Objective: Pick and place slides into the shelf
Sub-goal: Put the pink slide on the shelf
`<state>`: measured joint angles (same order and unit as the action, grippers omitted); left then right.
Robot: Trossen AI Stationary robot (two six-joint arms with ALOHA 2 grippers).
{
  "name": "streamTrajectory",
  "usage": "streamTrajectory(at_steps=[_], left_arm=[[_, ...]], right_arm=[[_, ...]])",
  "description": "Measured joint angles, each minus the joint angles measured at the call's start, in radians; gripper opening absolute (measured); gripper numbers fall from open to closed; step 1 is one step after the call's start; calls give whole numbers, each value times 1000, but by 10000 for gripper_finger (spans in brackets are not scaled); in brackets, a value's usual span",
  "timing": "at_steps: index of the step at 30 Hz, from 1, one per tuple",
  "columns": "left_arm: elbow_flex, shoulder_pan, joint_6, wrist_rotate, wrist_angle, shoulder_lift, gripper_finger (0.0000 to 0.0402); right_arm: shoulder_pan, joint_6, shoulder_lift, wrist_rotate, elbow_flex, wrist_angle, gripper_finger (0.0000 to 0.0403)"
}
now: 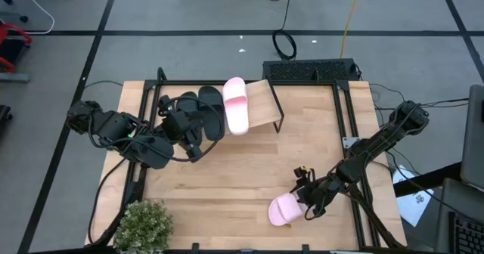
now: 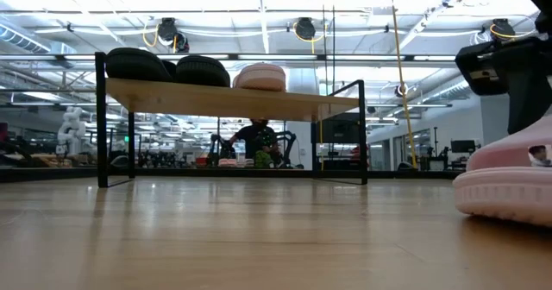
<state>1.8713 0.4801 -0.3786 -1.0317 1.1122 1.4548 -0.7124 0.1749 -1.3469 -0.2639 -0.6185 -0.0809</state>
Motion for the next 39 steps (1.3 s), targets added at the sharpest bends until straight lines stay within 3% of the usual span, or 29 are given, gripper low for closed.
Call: streamTrajectory(at_steps=[8, 15, 17, 25, 33, 39], left_arm=[[0, -1, 0, 0, 0, 0, 113], [0, -1, 0, 0, 5, 0, 113], [0, -1, 0, 0, 13, 0, 113], [0, -1, -1, 0, 20, 0, 113], [0, -1, -2, 0, 20, 0, 113], [0, -1, -5, 0, 18, 0, 113]], right_arm=[[0, -32, 0, 1, 116, 266, 88], [0, -45, 0, -25, 128, 320, 12], [0, -61, 0, -55, 128, 355, 7], [-1, -85, 8, -278, 128, 422, 4], [-1, -107, 78, -592, 91, 473, 1], [-1, -214, 96, -886, -52, 465, 1]])
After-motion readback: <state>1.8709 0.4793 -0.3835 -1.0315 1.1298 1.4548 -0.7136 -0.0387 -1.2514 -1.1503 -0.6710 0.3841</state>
